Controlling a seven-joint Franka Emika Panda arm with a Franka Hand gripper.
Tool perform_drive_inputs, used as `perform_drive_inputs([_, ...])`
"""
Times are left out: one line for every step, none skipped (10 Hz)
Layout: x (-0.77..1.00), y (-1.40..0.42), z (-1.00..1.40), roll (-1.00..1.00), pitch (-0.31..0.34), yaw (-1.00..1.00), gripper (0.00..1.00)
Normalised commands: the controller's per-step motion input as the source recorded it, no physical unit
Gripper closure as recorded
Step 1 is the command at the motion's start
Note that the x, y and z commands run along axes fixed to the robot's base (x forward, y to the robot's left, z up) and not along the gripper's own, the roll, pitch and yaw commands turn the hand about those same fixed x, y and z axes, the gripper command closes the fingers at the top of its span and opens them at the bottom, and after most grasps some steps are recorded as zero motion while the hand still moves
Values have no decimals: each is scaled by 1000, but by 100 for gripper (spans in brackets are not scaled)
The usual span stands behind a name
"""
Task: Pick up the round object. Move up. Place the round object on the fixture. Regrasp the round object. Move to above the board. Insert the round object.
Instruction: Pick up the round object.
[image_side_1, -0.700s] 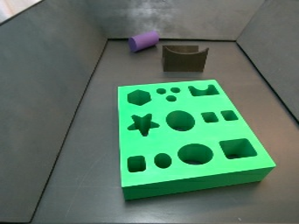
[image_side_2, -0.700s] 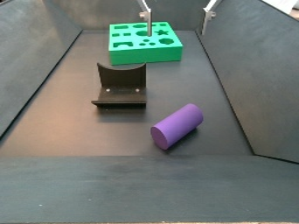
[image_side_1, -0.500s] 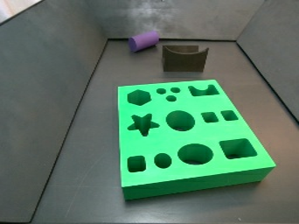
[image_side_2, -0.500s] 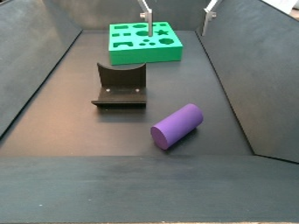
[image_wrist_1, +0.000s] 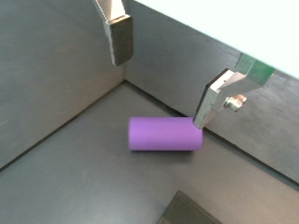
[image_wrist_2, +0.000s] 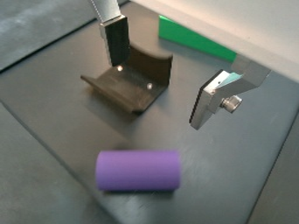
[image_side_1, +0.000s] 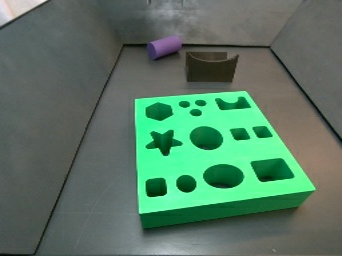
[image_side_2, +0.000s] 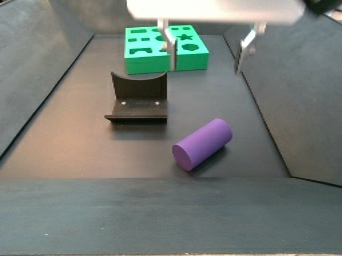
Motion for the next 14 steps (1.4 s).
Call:
perform_drive_inputs([0, 0, -774, 0, -46, -1000, 0])
perform_drive_inputs([0, 0, -809, 0, -36, -1000, 0])
perform_drive_inputs([0, 0, -831, 0, -29, -1000, 0])
perform_drive_inputs([-114, 209, -163, -6, 0, -691, 0])
perform_drive_inputs([0, 11, 20, -33, 0, 0, 0])
perform_drive_inputs([-291, 0, -449, 56, -104, -126, 0])
perform_drive_inputs([-406, 9, -814, 64, -139, -423, 0])
perform_drive_inputs([-440, 20, -889, 0, -140, -497, 0])
perform_drive_inputs([-454, 0, -917, 0, -123, -580, 0])
perform_drive_inputs([-374, 77, -889, 0, -116, -706, 0])
perform_drive_inputs([-63, 171, -917, 3, -67, -837, 0])
perform_drive_inputs([126, 131, -849, 64, 0, -814, 0])
perform_drive_inputs([266, 140, -817, 67, 0, -760, 0])
perform_drive_inputs([237, 111, -866, 27, -33, -717, 0])
